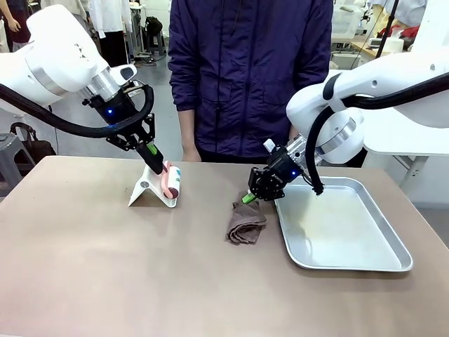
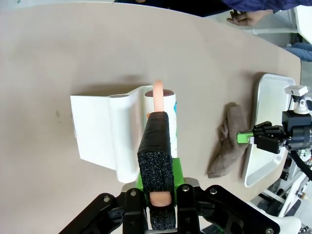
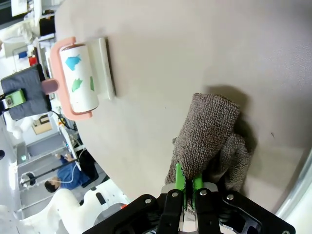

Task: Clean the surface of the table.
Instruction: Return the Lint Roller and towel to their original positions.

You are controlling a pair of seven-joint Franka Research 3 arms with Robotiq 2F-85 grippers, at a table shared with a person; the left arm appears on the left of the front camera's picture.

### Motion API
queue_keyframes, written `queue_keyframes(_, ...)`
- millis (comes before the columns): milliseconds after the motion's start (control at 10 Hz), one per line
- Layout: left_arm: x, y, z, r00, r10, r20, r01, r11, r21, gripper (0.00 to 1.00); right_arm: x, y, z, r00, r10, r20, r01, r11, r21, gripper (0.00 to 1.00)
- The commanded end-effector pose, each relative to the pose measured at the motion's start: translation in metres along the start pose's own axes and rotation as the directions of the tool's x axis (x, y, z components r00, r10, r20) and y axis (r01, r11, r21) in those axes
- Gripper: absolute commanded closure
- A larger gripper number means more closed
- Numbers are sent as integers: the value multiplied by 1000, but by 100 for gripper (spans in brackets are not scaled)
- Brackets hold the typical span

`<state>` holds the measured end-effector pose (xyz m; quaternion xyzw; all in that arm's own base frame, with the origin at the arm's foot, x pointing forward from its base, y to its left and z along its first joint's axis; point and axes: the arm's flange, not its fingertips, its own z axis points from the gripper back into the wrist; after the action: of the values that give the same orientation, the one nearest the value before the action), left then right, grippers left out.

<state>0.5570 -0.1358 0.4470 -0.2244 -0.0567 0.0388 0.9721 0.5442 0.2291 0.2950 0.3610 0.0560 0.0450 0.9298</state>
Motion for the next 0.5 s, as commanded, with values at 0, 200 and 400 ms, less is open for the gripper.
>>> queue_keyframes(0, 0, -5, 1, 1000, 18, 20, -19, 999, 32, 78, 6, 2, 0, 1000, 0, -8, -1, 1000, -25, 94)
queue_keyframes(200, 0, -5, 1, 1000, 19, 21, -20, 999, 34, 78, 5, 2, 0, 1000, 7, -11, -7, 1000, -19, 94)
queue_keyframes(400, 1, -6, -3, 1000, 7, 0, -7, 999, 53, 78, 5, 1, 0, 1000, 5, -11, -6, 1000, -13, 94)
